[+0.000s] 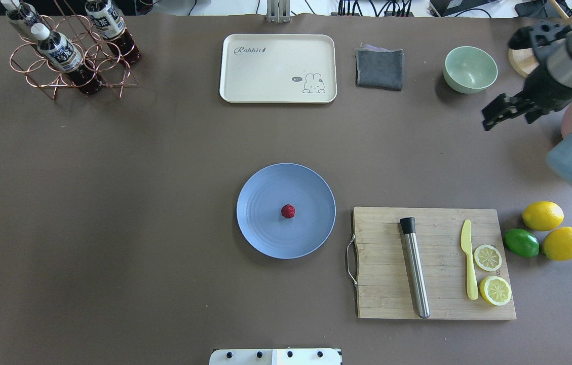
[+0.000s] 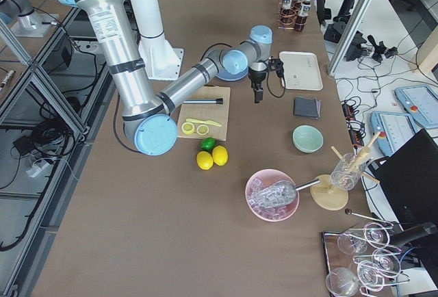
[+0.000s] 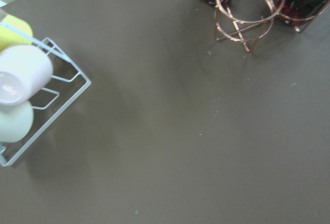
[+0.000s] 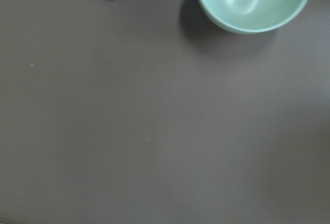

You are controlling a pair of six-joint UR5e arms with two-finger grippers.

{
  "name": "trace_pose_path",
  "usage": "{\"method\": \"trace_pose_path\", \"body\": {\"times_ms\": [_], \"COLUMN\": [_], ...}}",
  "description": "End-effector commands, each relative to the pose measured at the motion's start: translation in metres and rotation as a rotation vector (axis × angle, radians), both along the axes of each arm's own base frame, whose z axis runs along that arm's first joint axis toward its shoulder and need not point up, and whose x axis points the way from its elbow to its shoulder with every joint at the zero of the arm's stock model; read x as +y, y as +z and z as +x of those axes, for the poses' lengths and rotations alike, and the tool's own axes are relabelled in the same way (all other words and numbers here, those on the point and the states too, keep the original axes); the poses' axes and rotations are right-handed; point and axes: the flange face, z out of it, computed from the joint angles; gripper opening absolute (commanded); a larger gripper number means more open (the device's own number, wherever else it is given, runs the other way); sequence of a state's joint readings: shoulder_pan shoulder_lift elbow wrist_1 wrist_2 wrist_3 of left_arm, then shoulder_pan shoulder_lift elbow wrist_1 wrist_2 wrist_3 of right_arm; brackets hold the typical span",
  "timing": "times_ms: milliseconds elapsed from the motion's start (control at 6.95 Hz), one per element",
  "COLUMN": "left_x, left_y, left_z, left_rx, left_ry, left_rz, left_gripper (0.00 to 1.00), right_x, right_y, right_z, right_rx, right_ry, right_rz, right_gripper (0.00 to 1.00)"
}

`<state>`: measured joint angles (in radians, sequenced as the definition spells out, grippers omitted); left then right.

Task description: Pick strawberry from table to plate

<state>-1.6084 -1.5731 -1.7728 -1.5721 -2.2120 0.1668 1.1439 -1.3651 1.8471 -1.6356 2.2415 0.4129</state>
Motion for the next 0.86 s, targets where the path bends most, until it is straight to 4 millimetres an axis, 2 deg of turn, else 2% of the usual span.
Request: {"method": "trace_pose_path", "body": {"times_ms": [0, 144, 288, 432, 719], "left_x": [0.015, 0.018, 0.018, 0.016, 0.014], "left_y": [0.018, 0.027, 0.028, 0.034, 0.033], "left_z": [-0.011, -0.009, -0.009, -0.009, -0.009], "left_rx": [0.006, 0.008, 0.008, 0.009, 0.009], "left_ry": [-0.014, -0.012, -0.011, -0.011, -0.011], "left_rz": [-0.031, -0.048, -0.049, -0.062, -0.059], "left_gripper": [0.98, 0.98, 0.98, 0.98, 0.98], "right_x": [0.025, 0.032, 0.038, 0.04, 0.051], "right_y": [0.104, 0.144, 0.175, 0.184, 0.2], "right_z": [0.145, 0.194, 0.239, 0.257, 0.266], "right_rx": [-0.008, 0.002, -0.011, -0.003, 0.035], "right_ry": [0.048, 0.068, 0.102, 0.136, 0.15], "right_rz": [-0.044, -0.053, -0.064, -0.078, -0.103], "right_gripper": [1.0, 1.0, 1.0, 1.0, 1.0]}}
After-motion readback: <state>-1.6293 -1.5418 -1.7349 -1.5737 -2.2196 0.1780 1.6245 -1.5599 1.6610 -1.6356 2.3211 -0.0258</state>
